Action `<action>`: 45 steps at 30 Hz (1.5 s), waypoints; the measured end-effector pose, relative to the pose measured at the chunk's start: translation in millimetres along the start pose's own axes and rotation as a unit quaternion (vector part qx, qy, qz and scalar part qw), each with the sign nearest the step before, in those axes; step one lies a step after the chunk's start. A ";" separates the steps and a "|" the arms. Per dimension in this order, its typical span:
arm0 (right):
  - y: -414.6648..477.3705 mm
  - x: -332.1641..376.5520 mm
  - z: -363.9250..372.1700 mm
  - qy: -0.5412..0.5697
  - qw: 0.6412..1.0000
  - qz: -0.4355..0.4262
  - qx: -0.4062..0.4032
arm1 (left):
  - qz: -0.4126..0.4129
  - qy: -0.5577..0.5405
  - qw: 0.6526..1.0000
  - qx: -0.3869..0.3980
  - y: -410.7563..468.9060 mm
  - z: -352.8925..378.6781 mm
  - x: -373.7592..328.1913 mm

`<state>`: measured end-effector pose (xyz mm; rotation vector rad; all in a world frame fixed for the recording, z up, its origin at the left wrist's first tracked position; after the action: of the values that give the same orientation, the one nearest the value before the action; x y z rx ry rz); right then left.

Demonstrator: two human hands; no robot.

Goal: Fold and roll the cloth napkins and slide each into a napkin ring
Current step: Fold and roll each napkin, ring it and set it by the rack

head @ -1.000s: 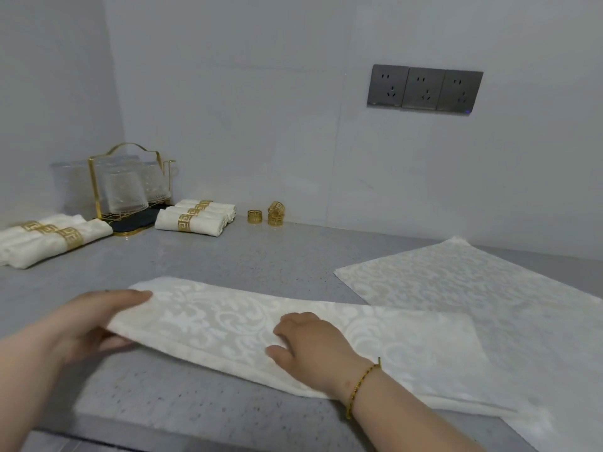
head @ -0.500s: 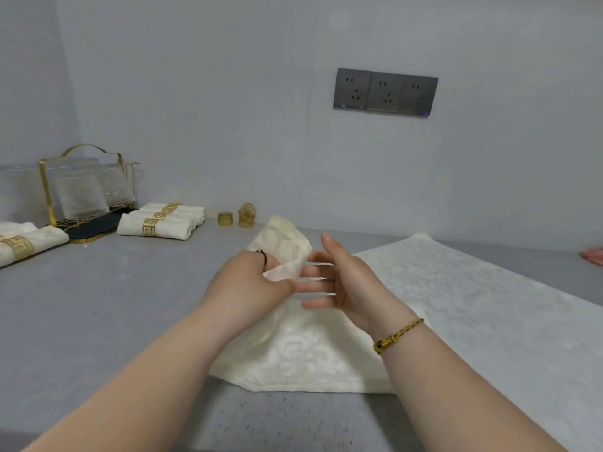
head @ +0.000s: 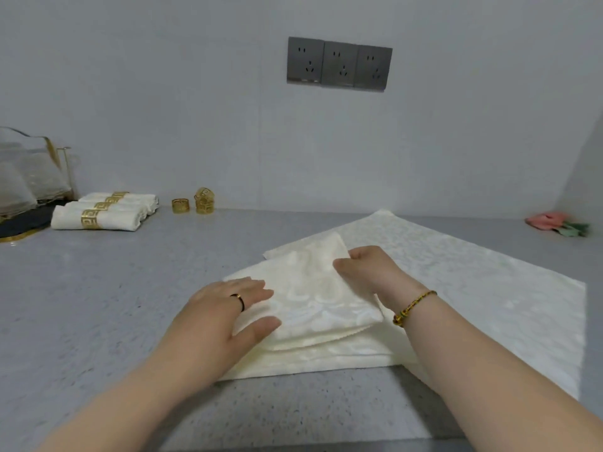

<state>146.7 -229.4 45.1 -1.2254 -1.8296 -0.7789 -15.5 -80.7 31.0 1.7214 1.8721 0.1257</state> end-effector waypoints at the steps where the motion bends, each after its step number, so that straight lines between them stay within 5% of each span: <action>1: 1.1 -6.0 -4.6 -0.019 1.000 0.003 0.000 | 0.008 0.009 1.000 0.023 -3.2 3.4 4.3; 8: 5.3 -53.7 -9.5 -0.062 0.997 0.034 0.026 | 0.013 0.065 0.983 0.170 -18.5 38.4 29.0; 13: 4.4 -74.1 -17.5 0.092 0.993 0.072 0.031 | 0.014 0.053 0.985 0.162 -21.1 41.4 33.3; 17: 1.2 -78.1 -22.0 0.152 0.984 0.075 0.048 | 0.023 0.062 0.990 0.124 -22.3 43.3 33.2; 25: 0.4 -77.3 -22.8 0.020 1.000 0.002 -0.005 | 0.158 0.089 0.983 0.035 -20.8 39.4 25.4; 37: -2.4 -74.4 -25.6 -0.017 1.000 -0.006 0.009 | 0.227 0.114 0.965 -0.058 -21.9 39.5 19.8; 42: -7.0 -65.6 -18.7 -0.034 0.998 -0.050 -0.007 | 0.166 0.167 0.968 -0.081 -6.1 21.0 55.8; 45: -9.5 -58.2 -10.6 -0.065 0.992 -0.105 -0.027 | 0.043 0.205 0.976 -0.058 4.8 9.7 102.2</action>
<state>153.9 -267.9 -0.2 -1.1530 -2.0815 -0.8873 -5.9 12.7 -10.8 1.7961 2.0251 0.6563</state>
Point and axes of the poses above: each hand's wrist, its own y-axis towards the middle knuckle, its own z-axis out of the palm, x = y × z, the point moved 4 cm from there along y, towards the middle knuckle, and after that the axes turned 4 degrees about -x, right-handed, at the moved point
